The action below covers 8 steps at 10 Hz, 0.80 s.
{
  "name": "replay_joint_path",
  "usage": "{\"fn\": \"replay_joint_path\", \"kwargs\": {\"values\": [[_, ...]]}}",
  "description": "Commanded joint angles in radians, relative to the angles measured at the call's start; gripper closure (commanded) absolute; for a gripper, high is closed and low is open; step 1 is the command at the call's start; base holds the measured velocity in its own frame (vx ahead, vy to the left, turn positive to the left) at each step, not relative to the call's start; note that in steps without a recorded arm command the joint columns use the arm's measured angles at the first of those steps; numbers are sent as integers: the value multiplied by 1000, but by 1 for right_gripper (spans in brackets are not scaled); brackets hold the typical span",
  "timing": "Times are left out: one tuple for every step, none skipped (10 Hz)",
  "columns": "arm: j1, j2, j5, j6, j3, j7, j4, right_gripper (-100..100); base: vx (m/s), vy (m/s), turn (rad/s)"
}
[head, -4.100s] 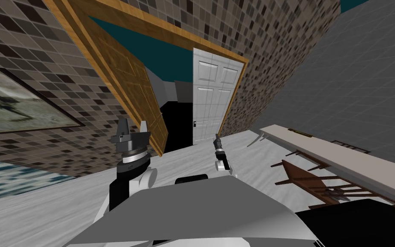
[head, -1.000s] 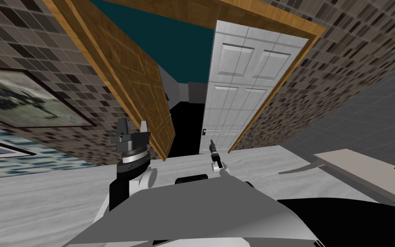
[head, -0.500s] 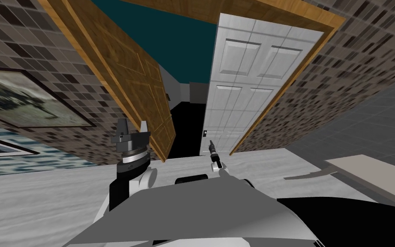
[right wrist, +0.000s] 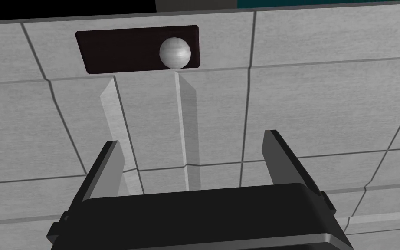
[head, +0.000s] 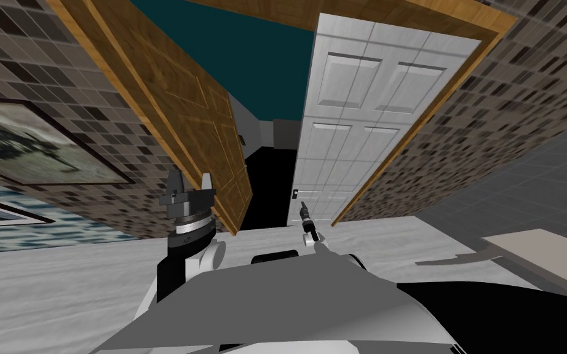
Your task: Push the door open
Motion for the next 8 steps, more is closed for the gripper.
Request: {"fn": "replay_joint_path", "kwargs": {"values": [[3,-1,-1,1,-2,1,-4,-100,165,-10,25],[3,-2,-2,0,-3,2,-3,-100,166,-8,27],[4,-3,-3,-1,-5,3,-2,-100,194,-28,21],[4,-3,-4,-3,-7,4,0,-100,187,-13,38],[5,-3,-5,-4,-9,5,1,-100,222,-5,23],[6,-3,-6,-5,-11,6,2,-100,211,3,31],[6,-2,-7,-6,-13,7,3,-100,195,6,30],[7,-1,-8,-7,-15,8,4,-100,187,-13,22]]}}
